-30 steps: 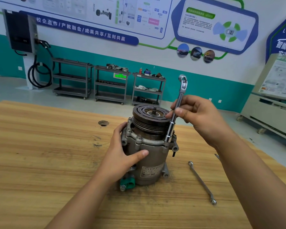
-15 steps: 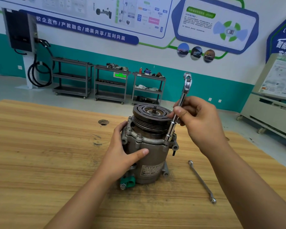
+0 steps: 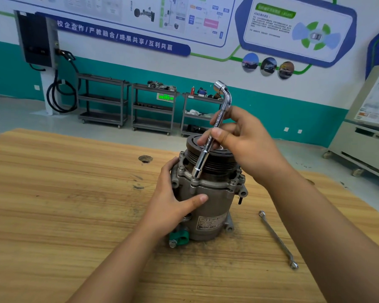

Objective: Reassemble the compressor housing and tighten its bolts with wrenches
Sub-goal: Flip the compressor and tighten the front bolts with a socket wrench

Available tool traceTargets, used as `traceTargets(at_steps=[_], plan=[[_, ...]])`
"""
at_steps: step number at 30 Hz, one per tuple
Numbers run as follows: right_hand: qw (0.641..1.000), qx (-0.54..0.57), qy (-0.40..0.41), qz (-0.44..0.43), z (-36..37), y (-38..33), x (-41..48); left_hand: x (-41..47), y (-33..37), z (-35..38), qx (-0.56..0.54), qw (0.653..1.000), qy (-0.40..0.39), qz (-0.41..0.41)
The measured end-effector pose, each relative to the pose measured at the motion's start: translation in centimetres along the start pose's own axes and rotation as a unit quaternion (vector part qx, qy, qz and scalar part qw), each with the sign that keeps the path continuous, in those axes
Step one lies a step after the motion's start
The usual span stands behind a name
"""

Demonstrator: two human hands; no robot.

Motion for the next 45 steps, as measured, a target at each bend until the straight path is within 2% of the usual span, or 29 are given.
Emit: traceTargets(at_steps=[8, 20, 25, 31, 40, 45], plan=[[0.999, -0.019, -0.03, 0.006, 0.5, 0.1, 0.5, 0.0, -0.3, 0.1, -0.009, 1.0, 0.0, -0.005], [0.995, -0.082, 0.06, -0.012, 1.0, -0.7, 0.0, -0.2, -0.2, 0.0, -0.006, 1.0, 0.009, 0.002], [0.989, -0.133, 0.068, -0.022, 1.3, -1.0, 0.2, -0.1, 0.1, 0.0, -0.01, 1.0, 0.005, 0.002], [0.99, 0.065, 0.114, -0.044, -2.6, -3.1, 0.1, -0.1, 0.1, 0.0, -0.015, 1.0, 0.004, -0.006], [0.991, -0.008, 0.13, 0.009, -7.9, 0.3, -1.3, -0.2, 0.3, 0.1, -0.011, 1.0, 0.0, -0.011], [0.993, -0.001, 0.118, 0.018, -7.4, 2.9, -1.8, -0.1, 0.1, 0.0, -0.009, 1.0, 0.004, -0.007]])
Point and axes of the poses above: each hand's wrist, its own x-axis towards the middle knuckle, its own z-axis out of the palm, y = z × x, the point moved 7 cm from there along x, towards the middle knuckle, and after that the axes turned 3 degrees about y, right-handed, at the moved point
